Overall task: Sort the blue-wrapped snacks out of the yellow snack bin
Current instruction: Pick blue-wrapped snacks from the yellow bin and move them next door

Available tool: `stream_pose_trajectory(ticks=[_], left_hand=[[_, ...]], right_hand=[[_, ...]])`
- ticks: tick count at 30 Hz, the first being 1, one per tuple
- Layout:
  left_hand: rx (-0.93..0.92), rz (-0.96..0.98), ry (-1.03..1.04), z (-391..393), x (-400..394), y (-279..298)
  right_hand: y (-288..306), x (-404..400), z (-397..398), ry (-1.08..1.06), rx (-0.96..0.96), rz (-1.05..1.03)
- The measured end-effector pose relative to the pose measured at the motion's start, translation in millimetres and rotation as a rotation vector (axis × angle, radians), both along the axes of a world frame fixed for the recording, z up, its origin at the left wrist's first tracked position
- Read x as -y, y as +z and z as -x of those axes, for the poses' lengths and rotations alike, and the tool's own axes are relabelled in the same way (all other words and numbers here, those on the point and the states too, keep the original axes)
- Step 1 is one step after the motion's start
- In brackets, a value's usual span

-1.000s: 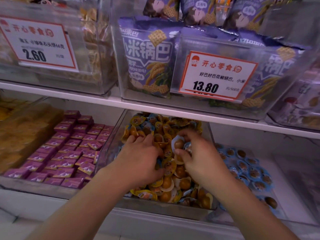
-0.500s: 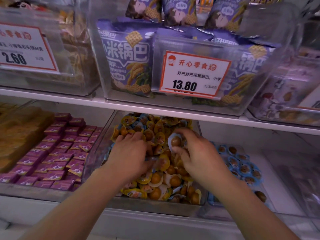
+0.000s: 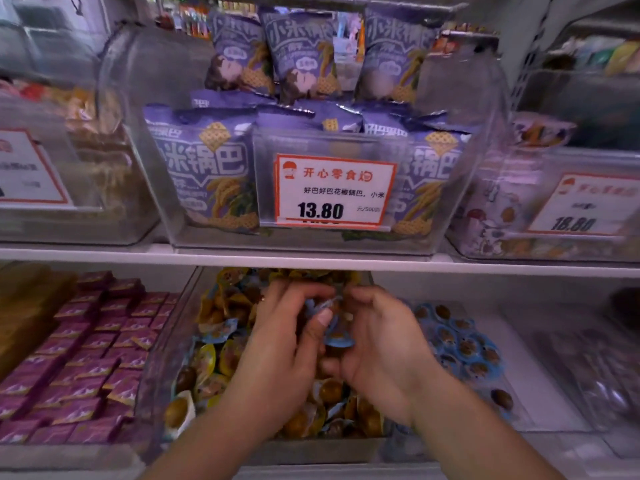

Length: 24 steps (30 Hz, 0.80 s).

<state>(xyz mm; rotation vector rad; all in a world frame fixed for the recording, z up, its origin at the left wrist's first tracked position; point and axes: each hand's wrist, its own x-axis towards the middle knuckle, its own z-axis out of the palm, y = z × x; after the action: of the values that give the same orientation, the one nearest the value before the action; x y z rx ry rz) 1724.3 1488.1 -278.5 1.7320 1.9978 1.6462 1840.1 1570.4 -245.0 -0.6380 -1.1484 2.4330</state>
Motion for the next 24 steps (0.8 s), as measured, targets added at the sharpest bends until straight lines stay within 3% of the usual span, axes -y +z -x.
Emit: stream_pose_trajectory(ticks=[4, 8, 12, 17, 21, 24], left_hand=[[-0.067, 0.016, -0.068, -16.5, -2.6, -2.4], [0.031, 0.024, -0.142, -38.0, -5.4, -5.1], [0.098, -0.017, -0.301, -48.2, -11.6, -1.9], [0.057, 0.094, -0.502, -58.4, -12.7, -1.9], [-0.113, 0.091, -0.322, -50.6, -16.7, -5.6], [-0.072, 0.106, -0.250, -38.6, -21.7, -4.3]], right_hand=[[-3.0, 1.1, -12.5, 0.015, 0.011, -0.086], [-7.8, 5.6, -25.2, -0.019, 0.109, -0.161], [0.5, 2.7, -48.2, -0.055, 0.046, -0.146], [-0.3, -22.2, -76.9, -0.200, 0.093, -0.234], [-4.0, -65.2, -118.3, -0.395, 0.377, -0.545], [-14.3, -95.2, -155.3, -0.321, 0.665, -0.698]])
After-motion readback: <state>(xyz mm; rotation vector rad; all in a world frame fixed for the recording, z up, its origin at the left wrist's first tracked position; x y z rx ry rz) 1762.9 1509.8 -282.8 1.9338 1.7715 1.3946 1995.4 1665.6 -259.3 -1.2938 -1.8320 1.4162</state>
